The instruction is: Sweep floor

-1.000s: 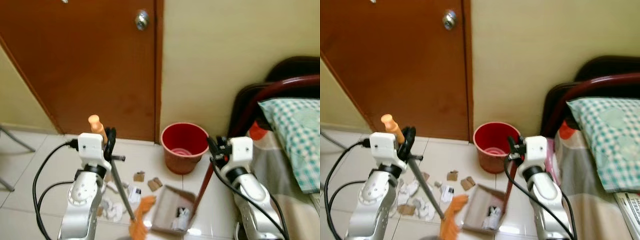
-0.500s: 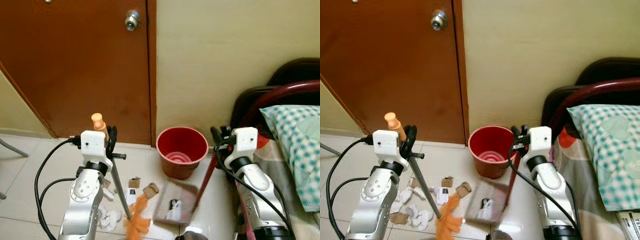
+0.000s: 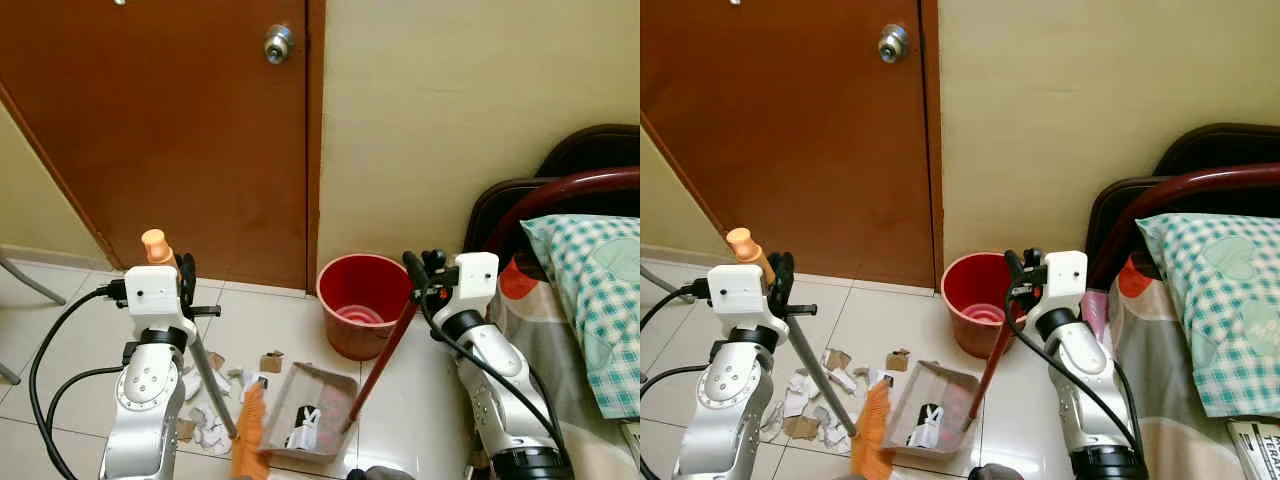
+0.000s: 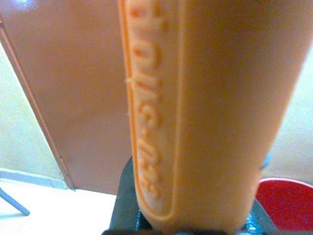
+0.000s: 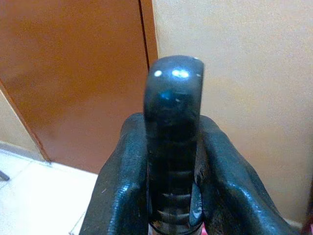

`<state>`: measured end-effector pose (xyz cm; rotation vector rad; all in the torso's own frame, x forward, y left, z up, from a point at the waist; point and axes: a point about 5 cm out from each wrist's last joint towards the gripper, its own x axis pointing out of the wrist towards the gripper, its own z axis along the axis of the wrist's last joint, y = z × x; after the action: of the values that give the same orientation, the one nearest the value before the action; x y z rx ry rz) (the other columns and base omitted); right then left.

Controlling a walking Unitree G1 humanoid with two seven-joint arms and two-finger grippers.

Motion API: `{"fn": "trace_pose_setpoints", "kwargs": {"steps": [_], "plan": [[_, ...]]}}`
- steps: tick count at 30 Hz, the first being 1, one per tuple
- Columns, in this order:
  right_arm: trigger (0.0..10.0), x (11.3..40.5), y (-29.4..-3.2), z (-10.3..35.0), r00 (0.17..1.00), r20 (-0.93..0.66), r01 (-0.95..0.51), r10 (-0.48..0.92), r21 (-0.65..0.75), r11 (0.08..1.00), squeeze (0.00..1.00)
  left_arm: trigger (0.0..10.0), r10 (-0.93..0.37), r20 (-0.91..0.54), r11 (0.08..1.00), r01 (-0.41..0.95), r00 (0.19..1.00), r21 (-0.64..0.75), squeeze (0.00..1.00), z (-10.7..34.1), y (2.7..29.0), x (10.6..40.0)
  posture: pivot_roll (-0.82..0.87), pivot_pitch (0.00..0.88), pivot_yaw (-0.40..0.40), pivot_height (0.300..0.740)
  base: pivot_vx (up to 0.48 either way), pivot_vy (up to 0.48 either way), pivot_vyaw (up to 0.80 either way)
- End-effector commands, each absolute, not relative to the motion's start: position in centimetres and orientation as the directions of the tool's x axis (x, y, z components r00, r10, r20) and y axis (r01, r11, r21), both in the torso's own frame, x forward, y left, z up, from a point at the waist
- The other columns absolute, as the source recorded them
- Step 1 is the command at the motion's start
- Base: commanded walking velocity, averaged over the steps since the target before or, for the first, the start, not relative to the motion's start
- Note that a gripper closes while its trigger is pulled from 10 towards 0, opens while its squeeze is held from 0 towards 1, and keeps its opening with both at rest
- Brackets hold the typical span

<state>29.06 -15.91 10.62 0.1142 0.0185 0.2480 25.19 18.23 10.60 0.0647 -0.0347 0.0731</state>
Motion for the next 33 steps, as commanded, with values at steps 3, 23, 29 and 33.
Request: {"fn": "trace_pose_setpoints", "kwargs": {"steps": [3, 23, 29, 33], "plan": [[10.0, 30.6, -16.0, 15.3, 0.959, 0.161, -0.256, 0.233, 0.134, 0.957, 0.00, 10.0, 0.086, 0.057, 0.991, -0.092, 0.995, 0.095, 0.00, 11.0, 18.4, 25.2, -0.01, 0.021, -0.001, 0.740, 0.000, 0.000, 0.00], [10.0, 35.1, -14.8, 26.4, 0.863, 0.458, -0.289, 0.215, 0.097, 0.952, 0.00, 10.0, 0.069, 0.063, 0.995, -0.073, 0.996, 0.063, 0.00, 10.8, 17.1, 25.4, -0.01, 0.014, -0.013, 0.740, 0.000, 0.000, 0.00], [10.0, 36.2, -13.3, 29.1, 0.813, 0.531, -0.272, 0.238, -0.015, 0.962, 0.00, 10.0, 0.066, 0.066, 0.996, -0.070, 0.996, 0.060, 0.00, 10.9, 16.8, 25.4, 0.00, 0.018, -0.021, 0.740, 0.000, 0.000, 0.00], [10.0, 36.5, -13.0, 30.0, 0.784, 0.574, -0.232, 0.236, -0.083, 0.969, 0.00, 10.0, 0.072, 0.062, 0.995, -0.075, 0.995, 0.059, 0.00, 10.8, 16.9, 25.2, 0.01, 0.020, -0.022, 0.740, 0.000, 0.000, 0.00]]}}
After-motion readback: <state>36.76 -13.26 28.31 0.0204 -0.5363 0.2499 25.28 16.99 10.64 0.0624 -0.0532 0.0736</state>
